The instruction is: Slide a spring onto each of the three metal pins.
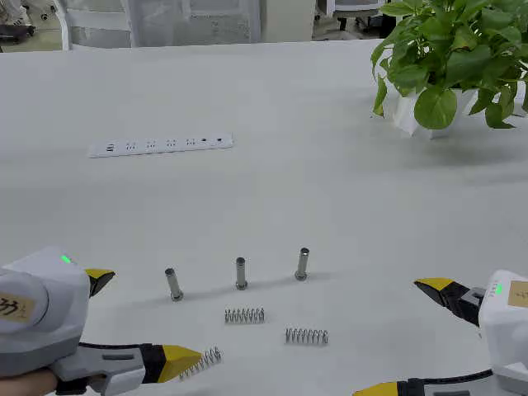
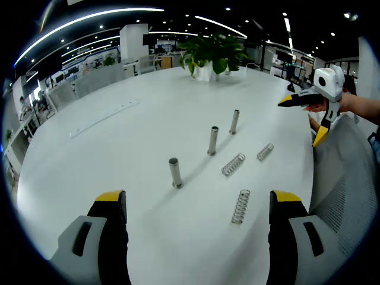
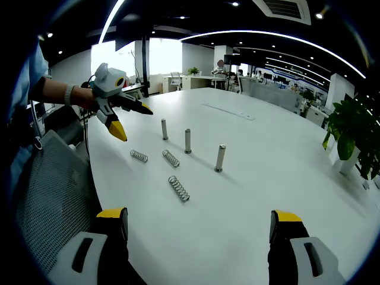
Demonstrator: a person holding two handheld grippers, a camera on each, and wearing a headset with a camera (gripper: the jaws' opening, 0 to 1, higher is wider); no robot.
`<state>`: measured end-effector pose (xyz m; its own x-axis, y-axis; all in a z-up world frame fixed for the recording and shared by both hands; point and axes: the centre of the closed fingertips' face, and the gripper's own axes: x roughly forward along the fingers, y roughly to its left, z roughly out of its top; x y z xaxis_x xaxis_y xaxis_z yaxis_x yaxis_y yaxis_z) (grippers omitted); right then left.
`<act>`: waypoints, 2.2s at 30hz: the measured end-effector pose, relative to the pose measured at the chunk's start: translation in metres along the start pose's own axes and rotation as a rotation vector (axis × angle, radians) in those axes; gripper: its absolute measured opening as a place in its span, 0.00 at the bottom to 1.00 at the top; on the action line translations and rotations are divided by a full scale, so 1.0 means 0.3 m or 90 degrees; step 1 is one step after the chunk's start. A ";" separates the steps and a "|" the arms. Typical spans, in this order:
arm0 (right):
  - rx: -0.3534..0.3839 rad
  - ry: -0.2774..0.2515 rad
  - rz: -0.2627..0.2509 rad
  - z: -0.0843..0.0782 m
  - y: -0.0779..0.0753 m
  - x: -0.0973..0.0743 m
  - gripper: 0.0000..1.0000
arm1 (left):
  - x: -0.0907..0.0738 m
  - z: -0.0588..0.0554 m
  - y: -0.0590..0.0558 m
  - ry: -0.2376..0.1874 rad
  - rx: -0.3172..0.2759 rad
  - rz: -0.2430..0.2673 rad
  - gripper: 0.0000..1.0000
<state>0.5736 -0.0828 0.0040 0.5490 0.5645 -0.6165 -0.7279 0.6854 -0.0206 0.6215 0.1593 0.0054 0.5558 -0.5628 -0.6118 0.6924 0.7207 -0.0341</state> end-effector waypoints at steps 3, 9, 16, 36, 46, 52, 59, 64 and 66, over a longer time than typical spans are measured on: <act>-0.005 0.000 0.003 0.006 -0.001 0.001 0.99 | -0.013 -0.014 -0.015 0.002 0.003 -0.004 0.99; -0.011 0.001 0.007 0.013 -0.005 0.003 0.99 | -0.030 -0.047 -0.029 0.005 -0.004 -0.007 0.99; -0.018 0.001 0.007 0.024 -0.011 0.008 0.99 | -0.030 -0.080 -0.067 0.001 -0.024 -0.012 0.99; -0.014 0.005 0.010 0.014 0.003 0.009 0.99 | -0.002 -0.121 -0.087 0.001 -0.005 -0.003 0.88; -0.008 0.007 0.010 0.007 0.012 0.003 0.99 | 0.029 -0.131 -0.112 0.048 0.045 -0.019 0.56; -0.005 0.007 0.013 0.003 0.017 0.001 0.99 | 0.046 -0.125 -0.128 0.068 0.061 -0.040 0.38; -0.002 0.006 0.013 -0.001 0.021 -0.002 0.99 | 0.070 -0.129 -0.146 0.098 0.065 -0.065 0.27; 0.000 0.008 0.011 -0.007 0.021 -0.005 0.99 | 0.079 -0.142 -0.153 0.131 0.091 -0.079 0.23; 0.001 0.008 0.011 -0.008 0.021 -0.006 0.99 | 0.082 -0.140 -0.160 0.135 0.083 -0.089 0.22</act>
<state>0.5671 -0.0807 0.0030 0.5308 0.5703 -0.6269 -0.7369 0.6760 -0.0090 0.5825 0.1278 -0.0413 0.3512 -0.5468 -0.7601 0.8165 0.5762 -0.0372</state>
